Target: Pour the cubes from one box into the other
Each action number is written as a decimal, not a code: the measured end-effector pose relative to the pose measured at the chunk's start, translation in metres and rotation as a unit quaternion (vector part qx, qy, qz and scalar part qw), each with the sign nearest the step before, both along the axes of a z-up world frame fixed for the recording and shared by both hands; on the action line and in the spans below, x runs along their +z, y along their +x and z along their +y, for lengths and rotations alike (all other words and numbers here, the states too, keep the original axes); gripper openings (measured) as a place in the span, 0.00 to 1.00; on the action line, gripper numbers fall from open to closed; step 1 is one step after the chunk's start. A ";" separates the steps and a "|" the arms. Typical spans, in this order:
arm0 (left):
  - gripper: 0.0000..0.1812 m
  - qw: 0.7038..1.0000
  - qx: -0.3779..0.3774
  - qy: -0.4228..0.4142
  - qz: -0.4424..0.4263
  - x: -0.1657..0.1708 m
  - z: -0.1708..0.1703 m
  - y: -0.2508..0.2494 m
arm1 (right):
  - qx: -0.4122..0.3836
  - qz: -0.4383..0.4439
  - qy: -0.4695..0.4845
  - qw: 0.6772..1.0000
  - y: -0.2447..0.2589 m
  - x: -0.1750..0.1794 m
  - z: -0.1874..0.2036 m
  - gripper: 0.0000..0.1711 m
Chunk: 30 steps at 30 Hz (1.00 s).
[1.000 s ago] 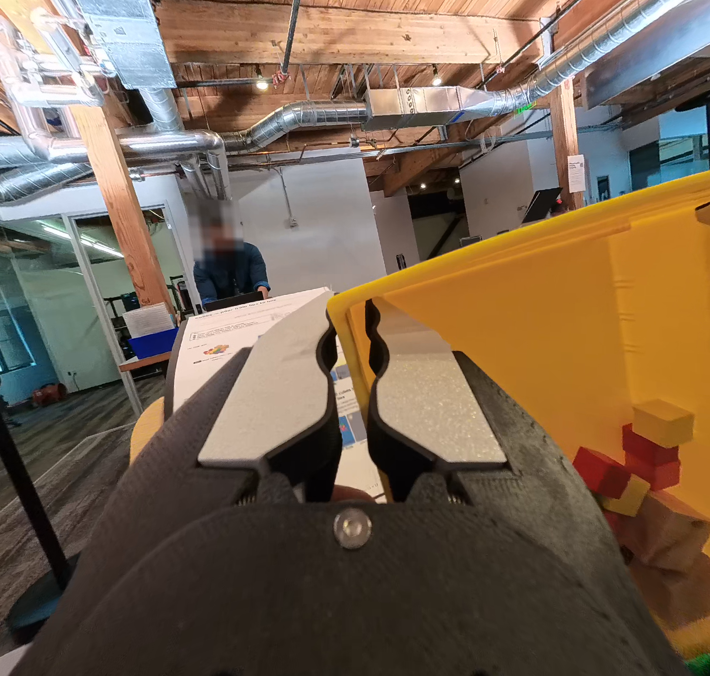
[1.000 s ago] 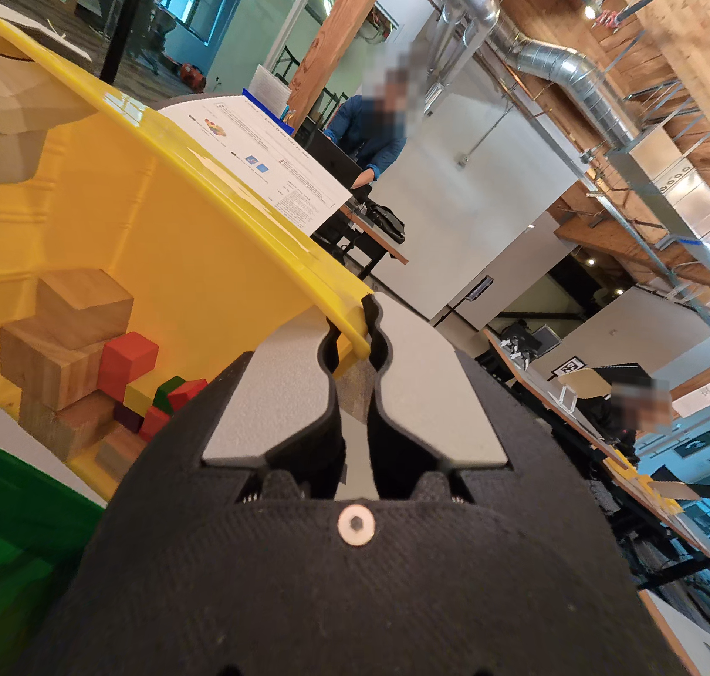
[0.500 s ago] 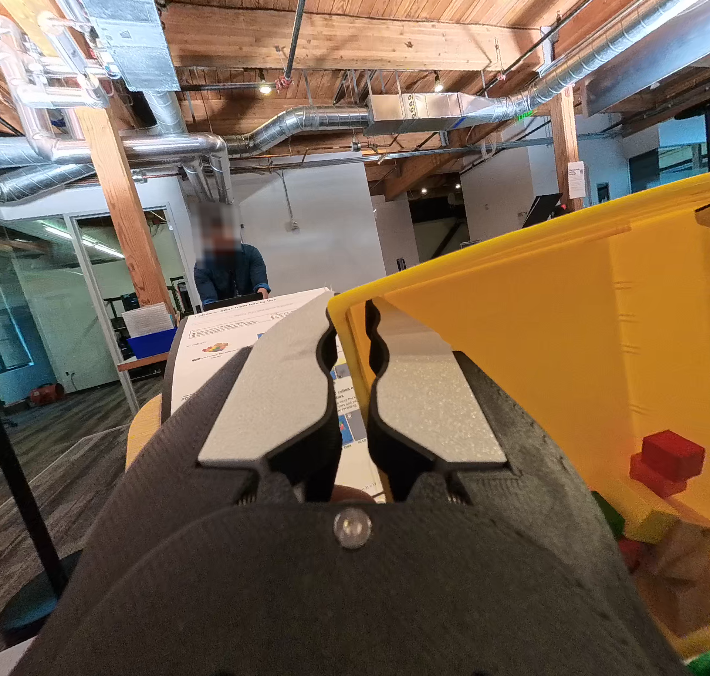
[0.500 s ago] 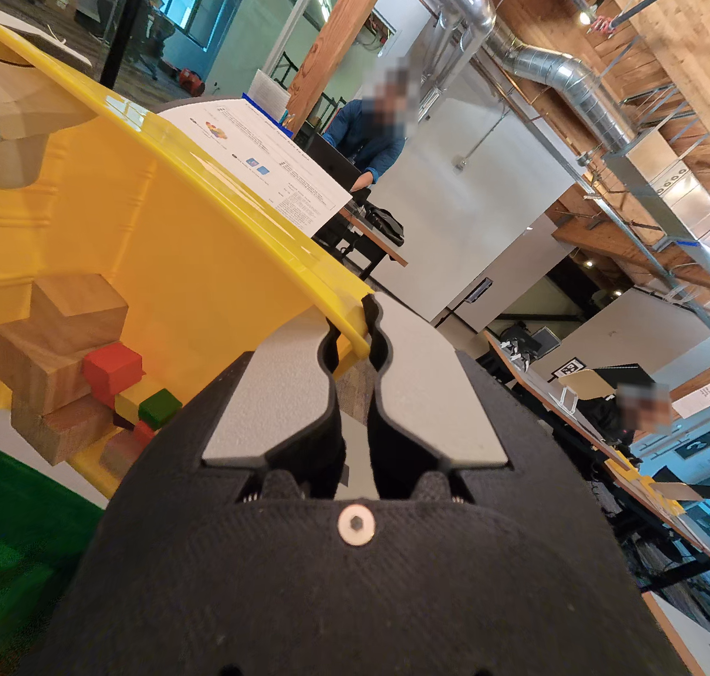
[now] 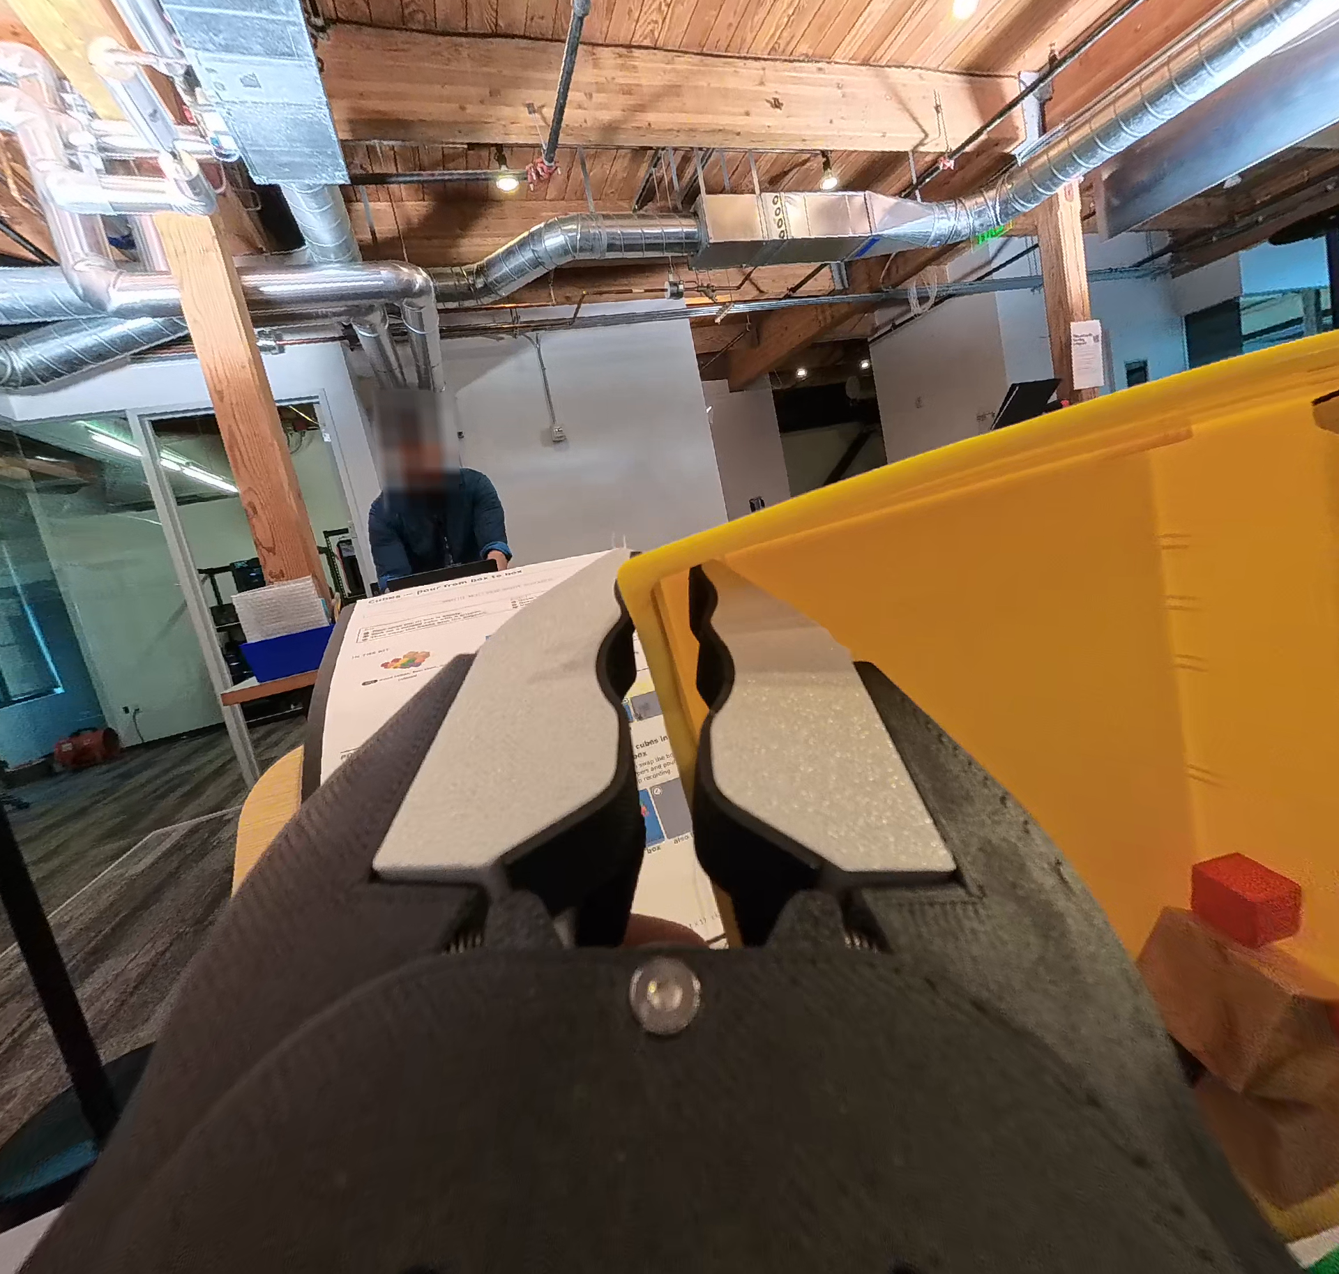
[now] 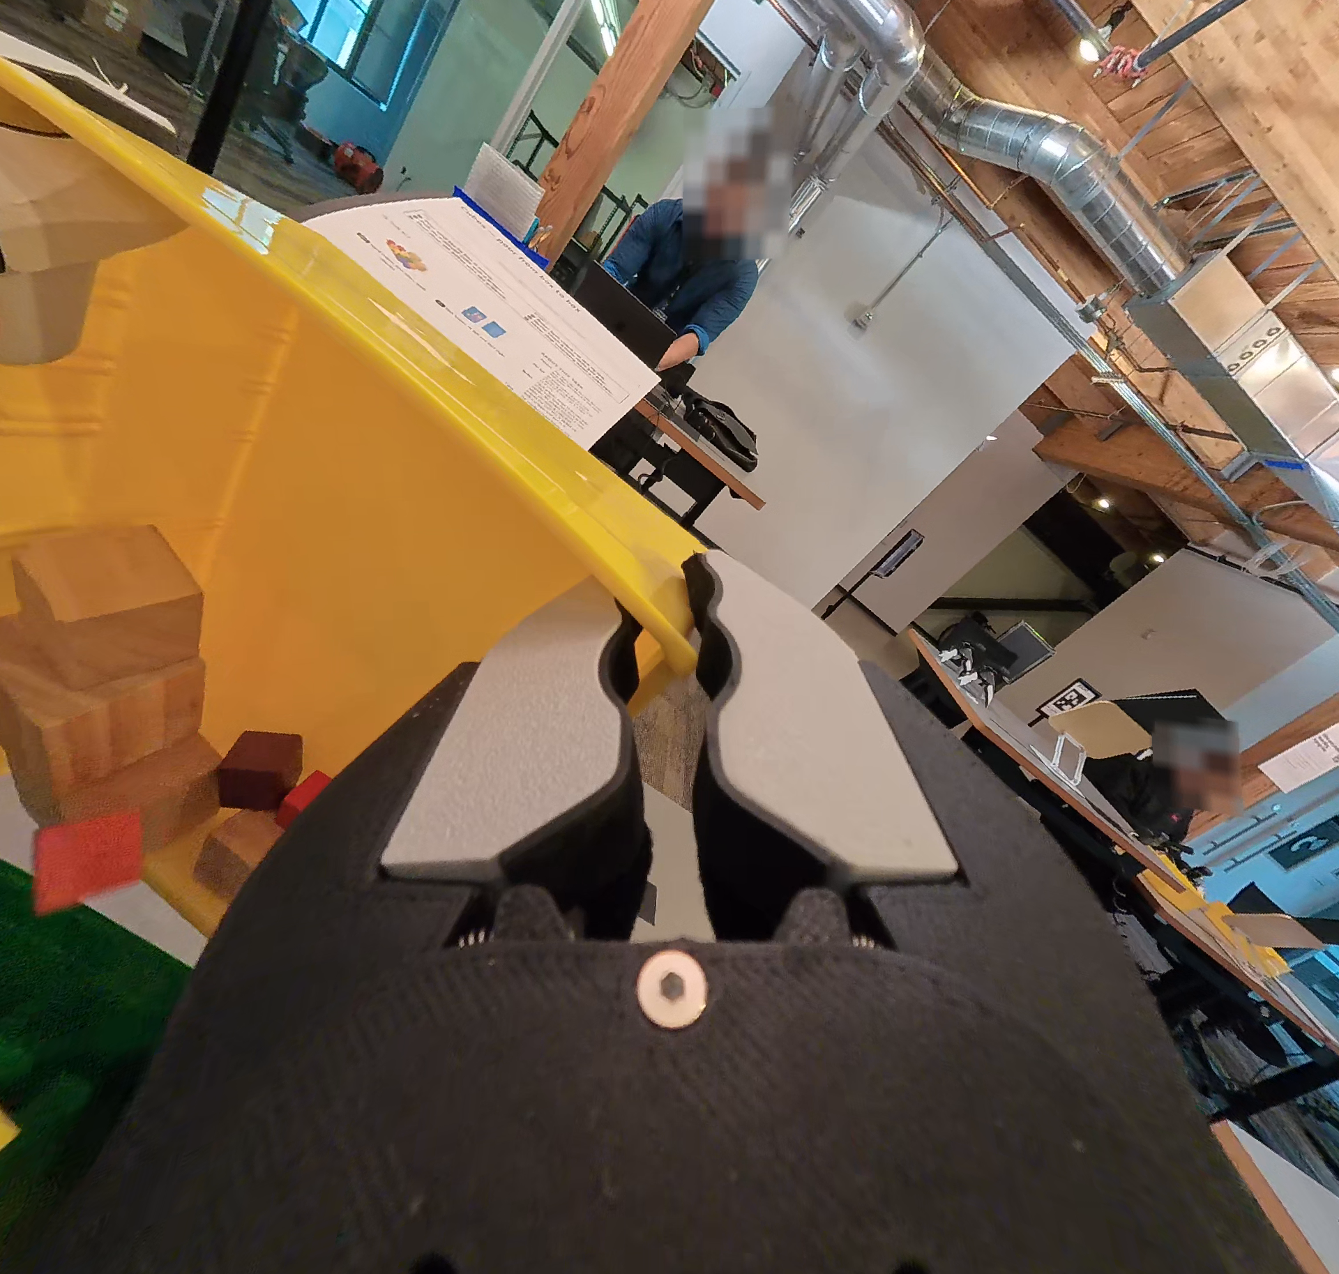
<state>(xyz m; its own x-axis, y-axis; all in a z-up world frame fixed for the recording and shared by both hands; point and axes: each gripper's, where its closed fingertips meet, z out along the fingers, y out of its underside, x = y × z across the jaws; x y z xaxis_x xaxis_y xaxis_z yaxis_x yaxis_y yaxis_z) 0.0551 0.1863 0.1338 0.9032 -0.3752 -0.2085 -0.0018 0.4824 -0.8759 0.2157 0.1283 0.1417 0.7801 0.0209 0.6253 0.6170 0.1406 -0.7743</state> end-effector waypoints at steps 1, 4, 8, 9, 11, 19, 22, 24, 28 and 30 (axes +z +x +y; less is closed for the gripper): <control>0.06 1.000 0.000 0.001 0.000 0.000 0.000 0.000 | 0.000 0.000 0.001 1.000 0.000 0.001 -0.001 0.04; 0.06 1.000 0.000 0.001 -0.003 0.001 -0.001 0.000 | 0.000 0.002 0.003 1.000 0.000 0.001 -0.001 0.04; 0.06 1.000 0.000 0.006 -0.004 0.003 -0.003 0.000 | -0.001 0.001 0.007 1.000 0.000 0.003 -0.004 0.04; 0.06 1.000 0.001 0.007 -0.003 0.004 -0.004 0.000 | -0.002 0.000 0.008 1.000 0.000 0.003 -0.004 0.04; 0.06 1.000 0.000 0.006 -0.004 0.004 -0.004 0.000 | -0.001 0.000 0.008 1.000 0.000 0.003 -0.004 0.04; 0.06 1.000 0.001 0.007 -0.006 0.002 -0.006 -0.002 | 0.000 -0.002 0.010 1.000 -0.002 0.002 -0.005 0.04; 0.06 1.000 0.001 0.012 -0.009 0.005 -0.008 -0.003 | -0.001 -0.005 0.015 1.000 -0.003 0.005 -0.007 0.04; 0.06 1.000 0.002 0.014 -0.009 0.006 -0.008 -0.004 | 0.000 -0.004 0.016 1.000 -0.003 0.006 -0.007 0.04; 0.06 1.000 0.000 0.017 -0.013 0.010 -0.012 -0.005 | 0.000 -0.006 0.023 1.000 -0.005 0.009 -0.012 0.04; 0.06 1.000 0.002 0.022 -0.013 0.012 -0.014 -0.006 | 0.002 -0.005 0.025 1.000 -0.006 0.010 -0.013 0.04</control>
<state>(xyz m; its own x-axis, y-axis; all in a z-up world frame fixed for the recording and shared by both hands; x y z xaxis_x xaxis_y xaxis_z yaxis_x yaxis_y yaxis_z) 0.0488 0.1726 0.1453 0.9096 -0.3633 -0.2015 0.0187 0.5202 -0.8538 0.2097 0.1149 0.1521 0.7736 -0.0072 0.6336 0.6242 0.1806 -0.7601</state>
